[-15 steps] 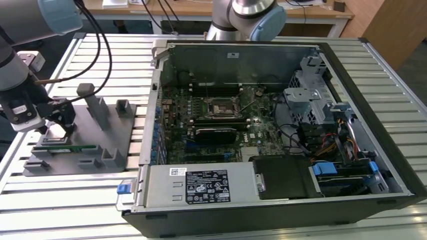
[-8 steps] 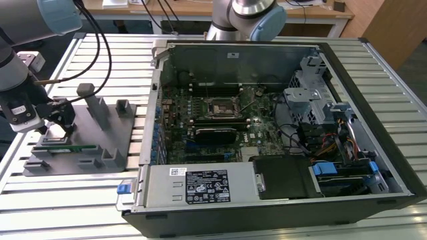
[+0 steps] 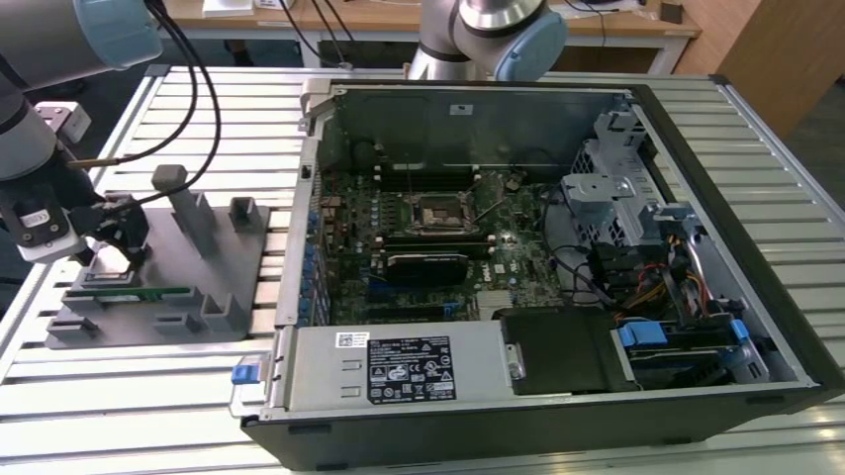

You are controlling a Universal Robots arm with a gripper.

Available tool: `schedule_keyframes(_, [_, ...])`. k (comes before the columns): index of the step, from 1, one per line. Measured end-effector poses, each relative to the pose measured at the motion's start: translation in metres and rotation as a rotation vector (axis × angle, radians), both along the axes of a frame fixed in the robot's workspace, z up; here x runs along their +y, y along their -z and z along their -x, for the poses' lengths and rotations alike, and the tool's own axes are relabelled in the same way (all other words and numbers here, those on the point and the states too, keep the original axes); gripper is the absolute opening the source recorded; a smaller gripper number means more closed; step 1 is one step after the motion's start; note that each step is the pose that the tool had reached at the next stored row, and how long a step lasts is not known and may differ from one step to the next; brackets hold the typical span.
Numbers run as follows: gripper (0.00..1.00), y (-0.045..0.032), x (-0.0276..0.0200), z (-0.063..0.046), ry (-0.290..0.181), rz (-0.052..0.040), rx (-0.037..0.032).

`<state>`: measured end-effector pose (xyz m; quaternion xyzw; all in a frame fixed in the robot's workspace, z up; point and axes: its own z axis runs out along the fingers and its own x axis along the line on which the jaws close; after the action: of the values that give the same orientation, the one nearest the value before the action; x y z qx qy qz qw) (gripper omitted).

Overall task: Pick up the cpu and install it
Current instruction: 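Pick up the cpu and move it towards the insertion slot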

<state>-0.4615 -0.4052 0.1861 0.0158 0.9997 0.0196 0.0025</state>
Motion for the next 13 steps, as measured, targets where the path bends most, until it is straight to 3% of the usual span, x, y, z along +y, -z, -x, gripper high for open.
schedule_keyframes(5, [0.63,0.0,0.0,0.0,0.007,0.0,0.0])
schedule_keyframes(8, [0.53,-0.0011,0.0001,0.0,0.007,0.0001,0.0001])
schedule_keyframes(13, [0.53,-0.0019,0.0001,-0.0001,0.007,-0.0001,-0.0002])
